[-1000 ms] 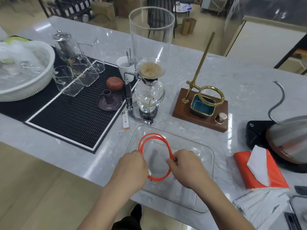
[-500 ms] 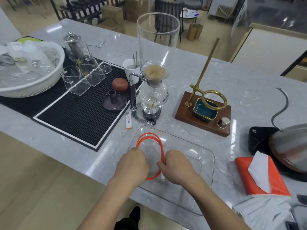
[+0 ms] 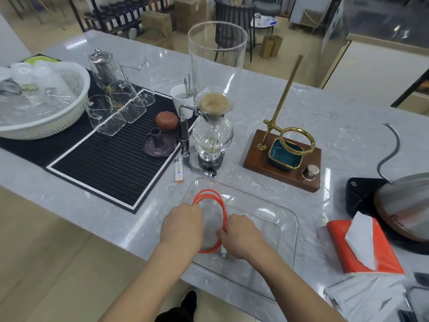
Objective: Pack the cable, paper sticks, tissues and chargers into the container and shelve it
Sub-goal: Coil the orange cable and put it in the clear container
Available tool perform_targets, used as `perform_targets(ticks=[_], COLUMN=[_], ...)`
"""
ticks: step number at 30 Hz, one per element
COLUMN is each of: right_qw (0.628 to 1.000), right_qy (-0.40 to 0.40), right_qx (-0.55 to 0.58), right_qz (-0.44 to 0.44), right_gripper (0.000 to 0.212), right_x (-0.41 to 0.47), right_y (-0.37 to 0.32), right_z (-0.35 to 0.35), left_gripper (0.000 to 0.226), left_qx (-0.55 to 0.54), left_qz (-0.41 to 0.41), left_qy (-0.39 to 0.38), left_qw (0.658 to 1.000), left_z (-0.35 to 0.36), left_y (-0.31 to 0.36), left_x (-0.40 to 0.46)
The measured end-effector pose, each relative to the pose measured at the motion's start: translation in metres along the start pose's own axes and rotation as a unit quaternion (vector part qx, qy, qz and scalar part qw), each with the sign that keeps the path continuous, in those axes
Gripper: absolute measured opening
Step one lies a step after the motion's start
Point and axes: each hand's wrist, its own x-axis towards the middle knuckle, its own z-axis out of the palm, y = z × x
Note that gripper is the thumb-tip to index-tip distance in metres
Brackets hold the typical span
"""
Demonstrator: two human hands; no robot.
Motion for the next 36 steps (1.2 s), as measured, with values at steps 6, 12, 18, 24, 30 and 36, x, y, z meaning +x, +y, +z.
perform_targets(ticks=[6,12,18,24,30,36], right_qw=[1.000,0.999,0.999,0.999,0.999,0.997], right_qy=[-0.010,-0.022,-0.022,0.005,0.008,0.045], right_qx=[0.013,0.028,0.032,0.003,0.044,0.056], right_qz=[0.009,0.013,0.032,0.032,0.006,0.015], right_gripper=[0.034,0.033,0.026,0.033,0.017,0.010], right_x=[0.002,0.002,0.005,0.005,-0.001,-0.003], right_y=[0.003,0.000,0.001,0.004,0.006,0.009], right_z=[-0.002,-0.004,0.001,0.003,-0.003,-0.005], left_gripper=[0.035,0.026,0.016,0.013,0.023,0.033], left_qx=[-0.006,-0.024,-0.029,-0.012,0.008,0.013], left_qz=[-0.003,-0.008,-0.002,0.056,0.080,0.124], left_qy=[0.013,0.021,0.023,0.004,-0.005,-0.040], left_qw=[1.000,0.999,0.999,0.998,0.997,0.991], left_z=[0.001,0.005,0.006,0.010,0.007,0.007], left_y=[-0.004,-0.005,-0.007,-0.009,-0.009,-0.016], left_x=[0.000,-0.004,-0.005,-0.009,-0.008,-0.007])
